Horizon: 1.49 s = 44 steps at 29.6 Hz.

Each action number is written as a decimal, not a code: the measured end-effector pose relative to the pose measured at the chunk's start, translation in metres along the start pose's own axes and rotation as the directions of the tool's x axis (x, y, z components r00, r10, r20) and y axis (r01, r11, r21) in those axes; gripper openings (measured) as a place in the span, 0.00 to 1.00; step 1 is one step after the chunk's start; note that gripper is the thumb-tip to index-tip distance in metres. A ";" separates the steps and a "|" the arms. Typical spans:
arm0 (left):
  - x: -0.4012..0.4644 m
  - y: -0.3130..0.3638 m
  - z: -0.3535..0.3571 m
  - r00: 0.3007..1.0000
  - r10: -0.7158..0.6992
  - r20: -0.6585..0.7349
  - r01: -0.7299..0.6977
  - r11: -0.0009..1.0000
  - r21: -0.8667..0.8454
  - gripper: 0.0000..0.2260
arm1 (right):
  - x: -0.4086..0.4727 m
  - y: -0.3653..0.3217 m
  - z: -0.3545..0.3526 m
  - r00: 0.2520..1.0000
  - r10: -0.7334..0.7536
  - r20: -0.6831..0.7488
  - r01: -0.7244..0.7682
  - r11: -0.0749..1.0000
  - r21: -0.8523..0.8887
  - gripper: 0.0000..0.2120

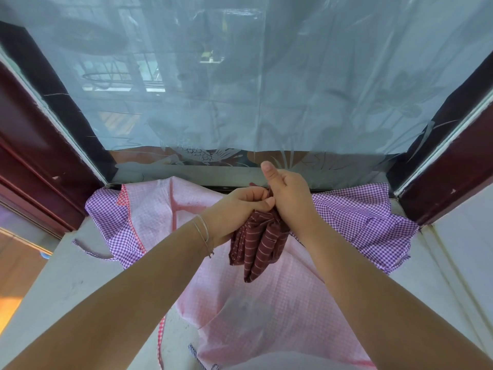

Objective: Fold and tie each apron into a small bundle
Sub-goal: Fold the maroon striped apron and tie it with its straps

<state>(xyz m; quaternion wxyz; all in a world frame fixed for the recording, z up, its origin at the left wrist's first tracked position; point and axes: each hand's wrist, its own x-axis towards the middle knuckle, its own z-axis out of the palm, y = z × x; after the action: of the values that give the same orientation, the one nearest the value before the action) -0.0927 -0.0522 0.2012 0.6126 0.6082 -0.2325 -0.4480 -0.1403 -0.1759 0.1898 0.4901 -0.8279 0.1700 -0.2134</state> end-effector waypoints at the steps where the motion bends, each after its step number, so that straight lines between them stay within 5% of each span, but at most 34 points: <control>1: 0.002 0.000 -0.001 1.000 0.002 -0.014 -0.002 1.000 0.014 0.06 | 0.000 0.001 0.000 1.000 0.017 -0.018 -0.016 0.999 0.041 0.26; 7: 0.006 0.002 0.000 0.975 0.130 -0.180 -0.068 0.945 0.319 0.11 | 0.000 -0.007 -0.009 0.999 -0.037 0.025 0.041 0.986 -0.159 0.24; 10: 0.009 0.003 0.001 0.965 0.147 -0.216 -0.067 0.938 0.340 0.12 | 0.005 -0.017 -0.020 0.994 -0.036 0.103 0.059 0.970 -0.234 0.27; 15: 0.011 0.008 -0.014 0.980 0.030 -0.198 -0.033 0.999 -0.016 0.07 | 0.014 -0.027 -0.047 0.940 0.047 0.339 0.056 0.956 -0.288 0.20; 23: 0.013 0.024 -0.028 0.997 -0.041 -0.059 0.024 0.967 -0.255 0.07 | -0.003 -0.006 -0.046 0.889 -0.429 0.157 0.452 0.876 -0.166 0.17; 26: 0.011 0.028 -0.027 0.997 0.025 -0.073 -0.032 0.995 -0.100 0.09 | -0.009 -0.003 -0.045 0.886 -0.423 0.192 0.456 0.871 -0.183 0.11; 30: 0.004 0.044 -0.023 0.981 0.190 -0.026 -0.182 0.966 0.181 0.12 | -0.011 -0.007 -0.053 0.840 -0.474 0.266 0.536 0.804 -0.259 0.24; 34: 0.004 0.054 -0.019 0.952 0.305 0.016 -0.287 0.877 0.386 0.13 | -0.008 -0.030 -0.072 0.907 -0.261 0.330 0.296 0.953 -0.060 0.24; 36: 0.004 0.052 -0.017 0.899 0.430 0.081 -0.406 0.750 0.522 0.11 | -0.005 -0.039 -0.077 0.913 -0.190 0.361 0.242 0.965 -0.104 0.28; 39: 0.006 0.045 -0.014 0.668 0.706 0.237 -0.611 0.338 0.716 0.07 | 0.001 -0.051 -0.080 0.911 -0.122 0.394 0.181 0.977 -0.115 0.40; 42: 0.006 0.047 -0.010 0.401 0.843 0.360 -0.588 -0.065 0.806 0.10 | 0.004 -0.061 -0.086 0.921 0.039 0.388 -0.034 0.999 -0.019 0.32; 44: 0.003 0.052 -0.009 0.302 0.868 0.394 -0.500 -0.207 0.841 0.08 | 0.006 -0.062 -0.087 0.914 0.076 0.400 -0.106 0.993 0.053 0.20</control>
<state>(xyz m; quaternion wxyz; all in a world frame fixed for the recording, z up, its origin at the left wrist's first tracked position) -0.0697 -0.0570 0.2485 0.3399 0.6409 -0.6177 0.3036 -0.1757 -0.2140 0.2833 0.5538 -0.8265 0.0975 -0.0243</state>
